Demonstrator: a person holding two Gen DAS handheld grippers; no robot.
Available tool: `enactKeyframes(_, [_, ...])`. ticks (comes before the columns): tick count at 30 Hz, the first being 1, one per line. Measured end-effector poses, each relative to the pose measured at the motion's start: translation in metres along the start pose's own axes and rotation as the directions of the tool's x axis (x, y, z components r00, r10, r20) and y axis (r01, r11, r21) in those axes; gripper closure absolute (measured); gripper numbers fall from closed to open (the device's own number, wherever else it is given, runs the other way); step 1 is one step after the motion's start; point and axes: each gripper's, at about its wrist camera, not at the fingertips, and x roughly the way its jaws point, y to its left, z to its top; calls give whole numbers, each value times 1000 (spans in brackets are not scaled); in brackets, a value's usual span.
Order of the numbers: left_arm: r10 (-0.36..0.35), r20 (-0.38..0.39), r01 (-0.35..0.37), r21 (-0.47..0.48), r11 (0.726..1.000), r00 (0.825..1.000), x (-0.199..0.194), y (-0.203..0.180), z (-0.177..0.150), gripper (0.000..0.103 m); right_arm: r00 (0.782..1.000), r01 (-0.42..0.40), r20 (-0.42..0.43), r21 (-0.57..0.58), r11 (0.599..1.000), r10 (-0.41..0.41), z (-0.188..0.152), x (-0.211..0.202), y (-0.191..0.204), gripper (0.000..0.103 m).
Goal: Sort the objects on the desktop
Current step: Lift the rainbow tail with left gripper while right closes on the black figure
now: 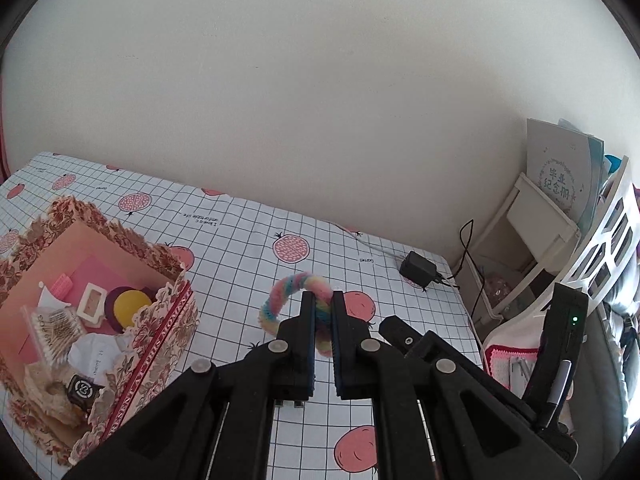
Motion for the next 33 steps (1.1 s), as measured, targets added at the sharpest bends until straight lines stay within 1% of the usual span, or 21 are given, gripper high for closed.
enactKeyframes(6, [64,-41,-67,-84,994,997,-13,16,-2,96,999,5,-35,-38,999,-6,-12,-8,7,22])
enactKeyframes(10, [107,-59,-114,-114,987,992,-14,27,-5,96,998,6,-69,-61,998,-10,-20,1,11,22])
enactKeyframes(13, [133,-77,-143,-135,980,988,-10,37,-7,96,996,10,-92,-99,995,-19,-26,12,18,22])
enactKeyframes(17, [141,-111,-159,-178,971,984,-1,53,-9,96,992,30,-114,-159,987,-49,-32,31,25,22])
enactKeyframes(22, [134,-144,-162,-202,966,980,14,64,-14,96,987,45,-144,-197,979,-74,-40,54,27,22])
enactKeyframes(28, [133,-172,-168,-212,963,976,29,71,-18,96,981,71,-159,-242,968,-112,-48,76,30,22])
enactKeyframes(32, [128,-186,-168,-218,961,974,37,74,-20,96,978,79,-168,-267,960,-127,-52,88,32,23])
enactKeyframes(33, [129,-188,-169,-218,961,974,39,74,-21,96,977,82,-170,-272,959,-131,-53,90,32,25])
